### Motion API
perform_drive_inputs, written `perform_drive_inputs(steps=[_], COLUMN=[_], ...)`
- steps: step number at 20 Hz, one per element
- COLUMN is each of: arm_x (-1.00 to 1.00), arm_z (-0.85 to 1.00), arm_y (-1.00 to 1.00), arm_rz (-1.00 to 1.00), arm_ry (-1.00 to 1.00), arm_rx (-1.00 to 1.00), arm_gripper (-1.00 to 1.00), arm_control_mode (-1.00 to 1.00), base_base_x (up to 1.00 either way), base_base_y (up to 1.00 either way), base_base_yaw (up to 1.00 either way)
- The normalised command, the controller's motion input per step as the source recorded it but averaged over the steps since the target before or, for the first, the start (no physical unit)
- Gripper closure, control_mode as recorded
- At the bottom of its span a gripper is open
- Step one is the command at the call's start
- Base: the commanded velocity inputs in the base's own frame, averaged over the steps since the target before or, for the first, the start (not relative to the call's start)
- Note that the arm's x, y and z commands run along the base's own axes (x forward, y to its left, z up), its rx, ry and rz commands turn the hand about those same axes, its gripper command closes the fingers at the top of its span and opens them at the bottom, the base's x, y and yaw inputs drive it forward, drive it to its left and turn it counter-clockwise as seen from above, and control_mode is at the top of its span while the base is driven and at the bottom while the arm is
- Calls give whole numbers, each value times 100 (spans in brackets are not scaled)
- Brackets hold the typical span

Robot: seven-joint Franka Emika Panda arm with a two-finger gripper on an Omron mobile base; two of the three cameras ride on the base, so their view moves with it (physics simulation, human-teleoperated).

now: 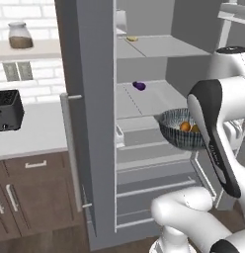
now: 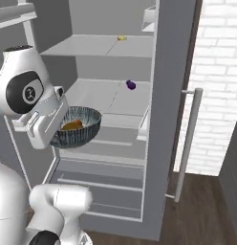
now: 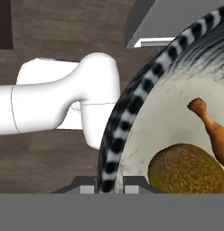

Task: Pick the chicken drumstick and avocado from their plates and place them in the bowl. Then put the bowl in the fridge.

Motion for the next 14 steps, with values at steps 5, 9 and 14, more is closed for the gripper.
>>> perform_drive_inputs(steps=[5,9,14], arm_x=[0,0,0], arm_z=[0,0,0], arm_y=[0,0,0], arm_rz=[0,0,0], arm_ry=[0,0,0], arm_rx=[0,0,0], arm_gripper=[100,100,100], arm_control_mode=[100,100,100], base_base_x=[78,64,21], base_base_y=[-1,-1,-2], base_base_yaw=[3,4,8])
